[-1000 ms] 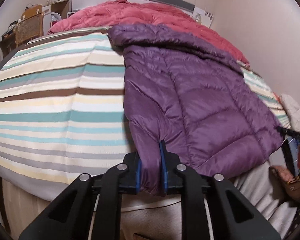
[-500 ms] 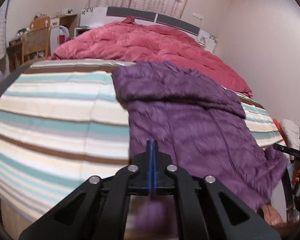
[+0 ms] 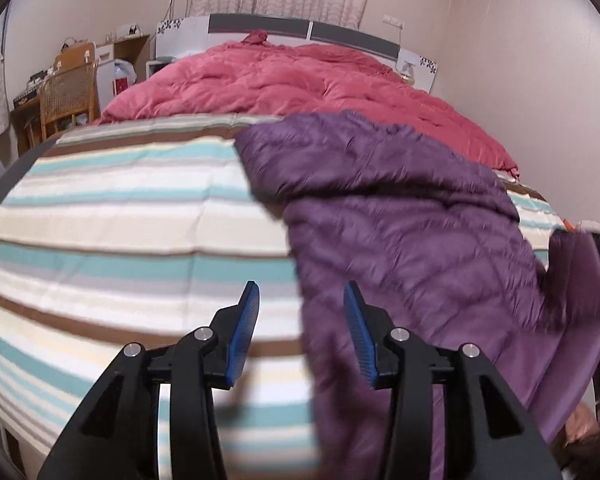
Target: Fold large clothes
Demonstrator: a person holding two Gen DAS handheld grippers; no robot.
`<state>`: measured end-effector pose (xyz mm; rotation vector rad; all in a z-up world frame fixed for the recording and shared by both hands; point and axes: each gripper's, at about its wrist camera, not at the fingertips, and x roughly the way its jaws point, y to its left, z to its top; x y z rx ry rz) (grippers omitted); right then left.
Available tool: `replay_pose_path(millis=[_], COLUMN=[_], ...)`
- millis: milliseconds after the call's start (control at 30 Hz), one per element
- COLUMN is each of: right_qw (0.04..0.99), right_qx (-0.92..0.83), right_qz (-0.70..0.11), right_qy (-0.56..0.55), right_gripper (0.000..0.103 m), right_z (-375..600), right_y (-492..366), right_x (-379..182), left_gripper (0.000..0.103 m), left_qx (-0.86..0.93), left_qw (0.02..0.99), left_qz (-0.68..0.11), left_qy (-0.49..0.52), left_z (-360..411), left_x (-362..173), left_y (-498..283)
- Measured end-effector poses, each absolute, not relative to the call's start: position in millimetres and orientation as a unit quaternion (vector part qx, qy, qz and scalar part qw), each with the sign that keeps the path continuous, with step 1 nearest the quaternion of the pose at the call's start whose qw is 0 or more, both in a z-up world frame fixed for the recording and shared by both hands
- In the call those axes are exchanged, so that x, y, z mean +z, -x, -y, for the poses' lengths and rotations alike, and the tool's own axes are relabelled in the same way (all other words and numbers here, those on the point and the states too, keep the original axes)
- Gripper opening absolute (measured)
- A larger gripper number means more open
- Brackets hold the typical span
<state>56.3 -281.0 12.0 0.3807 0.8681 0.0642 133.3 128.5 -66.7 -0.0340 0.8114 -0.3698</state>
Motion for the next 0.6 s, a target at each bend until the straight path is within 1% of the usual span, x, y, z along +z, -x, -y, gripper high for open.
replay_pose_path(millis=[67, 133, 200, 233, 333, 400, 500, 533, 567, 600], right_qw=[0.887, 0.888, 0.889, 0.887, 0.882, 0.878, 0.878, 0.883, 0.886, 0.884], right_qx=[0.021, 0.007, -0.006, -0.012, -0.026, -0.025, -0.015, -0.012, -0.016, -0.022], right_qz=[-0.418, -0.415, -0.412, -0.412, -0.418, -0.422, -0.418, -0.411, -0.415, -0.427], right_qy=[-0.198, -0.199, -0.2, -0.207, -0.216, -0.223, -0.235, -0.224, -0.203, -0.188], right_gripper=[0.004, 0.001, 0.0, 0.0, 0.0, 0.0, 0.001, 0.001, 0.005, 0.012], right_z=[286.1, 289.0, 292.7, 296.1, 301.7, 302.5, 302.4, 301.5, 300.0, 299.8], right_y=[-65.8, -72.2, -76.9, -80.0, -86.0, -84.3, -74.3, -66.4, -58.0, -49.3], right_x=[7.7, 4.5, 2.3, 0.6, -6.7, -10.5, -8.9, -6.1, -3.8, -3.3], left_gripper=[0.048, 0.062, 0.064, 0.066, 0.067, 0.066, 0.066, 0.066, 0.066, 0.066], left_qx=[-0.181, -0.185, -0.203, -0.211, -0.253, -0.261, -0.263, -0.262, -0.266, -0.273], left_qw=[0.903, 0.906, 0.906, 0.904, 0.881, 0.868, 0.871, 0.872, 0.871, 0.869], left_qz=[-0.389, -0.381, -0.364, -0.358, -0.354, -0.36, -0.348, -0.347, -0.357, -0.374], left_qy=[0.006, -0.018, -0.07, -0.099, -0.186, -0.222, -0.227, -0.223, -0.206, -0.174], left_z=[-141.7, -149.3, -153.2, -151.6, -137.8, -130.7, -128.5, -128.9, -131.3, -134.8], left_x=[-74.3, -79.4, -84.6, -87.3, -97.6, -103.9, -104.1, -103.8, -104.0, -104.0], left_y=[-122.8, -113.7, -96.7, -89.1, -68.2, -60.5, -53.7, -53.6, -56.5, -60.8])
